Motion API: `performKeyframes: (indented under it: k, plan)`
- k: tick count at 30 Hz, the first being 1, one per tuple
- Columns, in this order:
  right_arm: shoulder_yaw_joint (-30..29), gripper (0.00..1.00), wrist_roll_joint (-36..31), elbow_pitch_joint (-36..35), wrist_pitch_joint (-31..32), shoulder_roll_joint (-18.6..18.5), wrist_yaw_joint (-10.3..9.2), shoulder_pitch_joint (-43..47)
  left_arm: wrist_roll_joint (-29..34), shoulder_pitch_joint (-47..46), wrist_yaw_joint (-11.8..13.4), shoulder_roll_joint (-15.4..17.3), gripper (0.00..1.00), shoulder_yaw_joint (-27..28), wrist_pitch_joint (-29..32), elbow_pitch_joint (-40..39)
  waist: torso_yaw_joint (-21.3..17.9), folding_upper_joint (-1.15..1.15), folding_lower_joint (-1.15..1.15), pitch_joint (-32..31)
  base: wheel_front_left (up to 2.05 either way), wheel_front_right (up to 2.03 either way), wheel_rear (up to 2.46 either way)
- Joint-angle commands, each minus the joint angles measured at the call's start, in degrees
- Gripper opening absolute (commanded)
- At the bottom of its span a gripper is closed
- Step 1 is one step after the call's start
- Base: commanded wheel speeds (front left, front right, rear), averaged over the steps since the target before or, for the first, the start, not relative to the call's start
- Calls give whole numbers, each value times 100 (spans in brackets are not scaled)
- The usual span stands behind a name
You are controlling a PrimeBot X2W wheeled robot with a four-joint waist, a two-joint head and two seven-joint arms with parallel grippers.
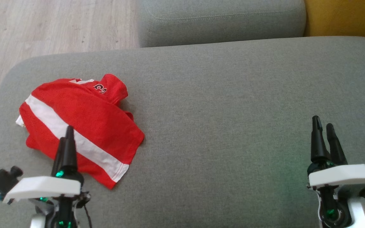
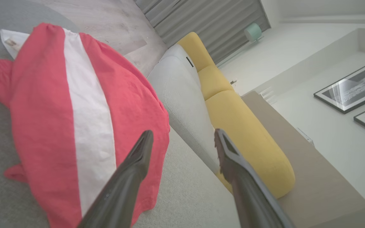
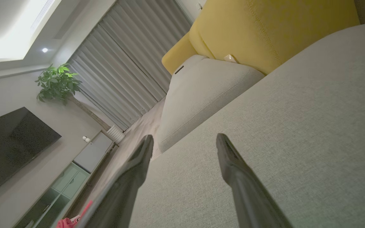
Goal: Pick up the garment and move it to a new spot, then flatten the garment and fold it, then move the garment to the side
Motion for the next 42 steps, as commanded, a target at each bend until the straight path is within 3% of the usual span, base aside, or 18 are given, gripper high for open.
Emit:
performKeyframes:
  k: [1,22,42]
  plan:
    - [109,100,-330,-263,-103,-39,-2,-255,332,-234,31,75,100,-6,-82,-284,1,0,0,4,0,0,0]
    - [306,100,-2032,-344,-441,-36,-3,-182,2398,-116,304,155,100,-650,-422,-368,42,0,0,0,0,0,0]
    - [481,100,-3405,-417,-779,-42,-4,-151,3968,-267,1206,640,100,-1493,-763,-805,4,0,0,52,0,0,0]
